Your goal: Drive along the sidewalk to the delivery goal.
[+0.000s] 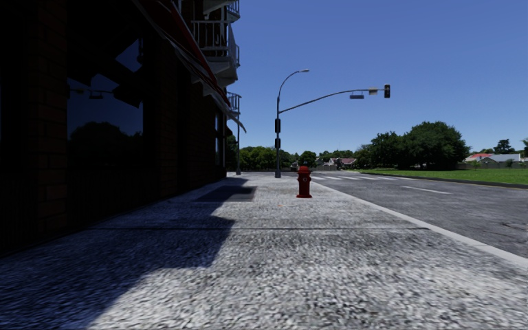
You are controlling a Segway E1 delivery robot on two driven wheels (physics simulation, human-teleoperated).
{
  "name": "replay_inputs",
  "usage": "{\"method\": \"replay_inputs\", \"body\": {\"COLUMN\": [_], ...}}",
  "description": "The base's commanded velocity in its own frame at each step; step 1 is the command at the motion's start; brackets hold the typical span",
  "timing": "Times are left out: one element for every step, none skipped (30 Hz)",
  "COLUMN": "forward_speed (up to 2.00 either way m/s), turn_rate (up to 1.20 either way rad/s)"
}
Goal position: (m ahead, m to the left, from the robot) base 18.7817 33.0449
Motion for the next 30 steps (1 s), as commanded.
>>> {"method": "replay_inputs", "body": {"forward_speed": [2.0,2.0,2.0,2.0,2.0,2.0,2.0,2.0,2.0,2.0,2.0,2.0,2.0,2.0,2.0,2.0,2.0,2.0,2.0,2.0,2.0,2.0,2.0,2.0,2.0,2.0,2.0,2.0,2.0,2.0], "turn_rate": [0.0,0.0,0.0,0.0,0.0,0.0,0.0,0.0,0.0,0.0,0.0,0.0,0.0,0.0,0.0,0.0,0.0,0.0,0.0,0.0,0.0,0.0,0.0,0.0,0.0,0.0,0.0,0.0,0.0,0.0]}}
